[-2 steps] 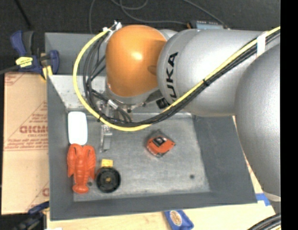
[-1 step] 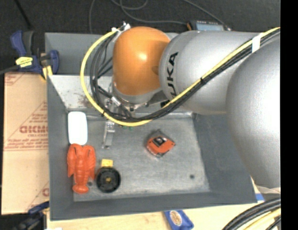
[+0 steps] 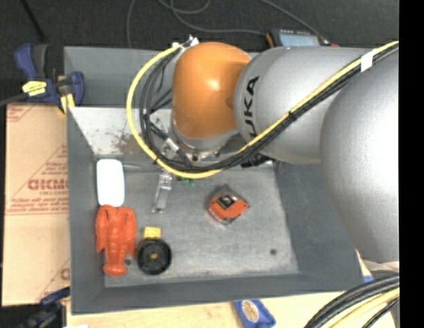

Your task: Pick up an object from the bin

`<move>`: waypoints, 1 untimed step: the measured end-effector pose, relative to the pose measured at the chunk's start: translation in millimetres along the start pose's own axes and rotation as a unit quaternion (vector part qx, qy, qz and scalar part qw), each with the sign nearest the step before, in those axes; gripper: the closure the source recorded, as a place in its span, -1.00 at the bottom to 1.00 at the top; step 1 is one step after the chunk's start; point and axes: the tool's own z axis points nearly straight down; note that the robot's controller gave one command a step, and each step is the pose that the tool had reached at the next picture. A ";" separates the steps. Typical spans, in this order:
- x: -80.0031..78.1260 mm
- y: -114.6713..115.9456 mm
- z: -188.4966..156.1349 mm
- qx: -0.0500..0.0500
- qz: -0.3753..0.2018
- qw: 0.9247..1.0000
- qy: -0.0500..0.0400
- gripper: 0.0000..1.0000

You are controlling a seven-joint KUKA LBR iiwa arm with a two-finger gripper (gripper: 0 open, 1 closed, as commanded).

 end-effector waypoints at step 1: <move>-28.4 -30.9 -51.5 -0.001 -0.011 1.000 -0.003 -1.00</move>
Offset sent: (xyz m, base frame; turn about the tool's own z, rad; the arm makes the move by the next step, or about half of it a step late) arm 0.0269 -0.0439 0.0196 0.2558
